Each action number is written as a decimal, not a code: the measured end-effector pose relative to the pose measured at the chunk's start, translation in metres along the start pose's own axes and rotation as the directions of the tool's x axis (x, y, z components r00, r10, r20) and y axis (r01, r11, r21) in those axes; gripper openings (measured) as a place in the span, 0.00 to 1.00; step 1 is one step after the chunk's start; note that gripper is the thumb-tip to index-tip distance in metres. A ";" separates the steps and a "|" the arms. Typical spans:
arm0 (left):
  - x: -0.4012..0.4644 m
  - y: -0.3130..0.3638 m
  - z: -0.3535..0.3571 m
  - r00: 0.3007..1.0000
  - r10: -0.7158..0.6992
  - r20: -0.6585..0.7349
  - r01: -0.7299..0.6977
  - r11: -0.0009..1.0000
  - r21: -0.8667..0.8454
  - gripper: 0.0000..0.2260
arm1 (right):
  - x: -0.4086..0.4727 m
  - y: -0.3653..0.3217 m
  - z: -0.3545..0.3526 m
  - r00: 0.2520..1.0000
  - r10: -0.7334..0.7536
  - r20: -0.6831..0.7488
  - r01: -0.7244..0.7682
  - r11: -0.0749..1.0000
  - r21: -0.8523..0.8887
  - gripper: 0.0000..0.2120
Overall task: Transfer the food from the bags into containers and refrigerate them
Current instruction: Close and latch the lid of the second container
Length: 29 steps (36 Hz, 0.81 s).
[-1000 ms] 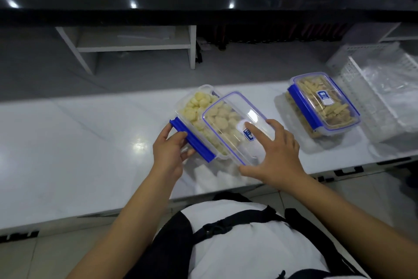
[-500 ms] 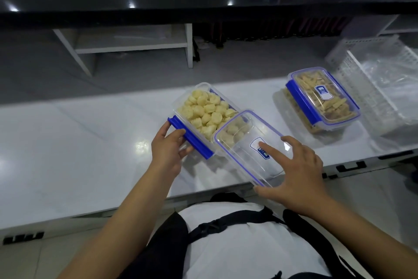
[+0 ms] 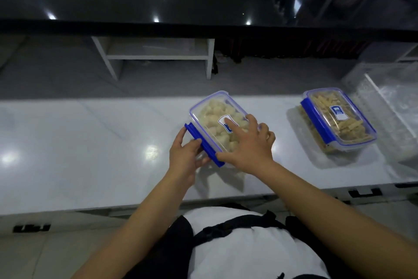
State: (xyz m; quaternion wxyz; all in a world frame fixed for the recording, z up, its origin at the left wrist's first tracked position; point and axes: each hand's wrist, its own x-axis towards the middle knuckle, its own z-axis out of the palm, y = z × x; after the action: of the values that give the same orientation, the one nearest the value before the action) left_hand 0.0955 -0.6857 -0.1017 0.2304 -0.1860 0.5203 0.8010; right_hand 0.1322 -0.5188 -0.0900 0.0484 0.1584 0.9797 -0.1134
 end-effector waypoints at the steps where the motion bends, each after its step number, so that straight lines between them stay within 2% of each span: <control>1: 0.001 0.000 0.000 1.000 0.002 -0.005 -0.002 1.000 0.001 0.27 | 0.001 0.003 0.001 1.000 -0.007 0.004 0.007 1.000 -0.008 0.48; 5: 0.003 -0.001 0.000 1.000 0.010 -0.019 -0.010 1.000 -0.005 0.25 | 0.009 0.011 -0.005 0.997 -0.017 0.078 0.017 1.000 -0.006 0.50; 9: 0.005 -0.002 -0.001 1.000 0.012 -0.018 -0.012 1.000 -0.002 0.25 | 0.010 0.012 -0.006 0.996 -0.017 0.093 0.019 1.000 -0.020 0.51; 17: 0.006 0.003 0.005 0.997 0.042 0.064 -0.047 0.995 0.083 0.26 | -0.009 0.013 -0.013 0.993 -0.016 0.115 0.019 0.999 -0.027 0.47; 22: 0.017 0.015 -0.004 0.997 0.022 0.075 -0.040 0.968 0.249 0.29 | -0.031 0.025 -0.023 0.977 -0.093 0.192 0.092 0.996 0.015 0.36; 29: 0.020 0.028 -0.001 0.991 -0.004 0.135 -0.066 0.856 0.514 0.32 | -0.026 0.031 -0.043 0.938 -0.183 0.294 0.206 0.977 -0.047 0.35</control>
State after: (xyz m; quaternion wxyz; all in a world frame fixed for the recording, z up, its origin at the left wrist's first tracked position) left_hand 0.0635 -0.6930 -0.0913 0.2925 -0.0561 0.7028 0.6461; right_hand 0.1639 -0.4875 -0.0513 0.1853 0.0404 0.9766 -0.1014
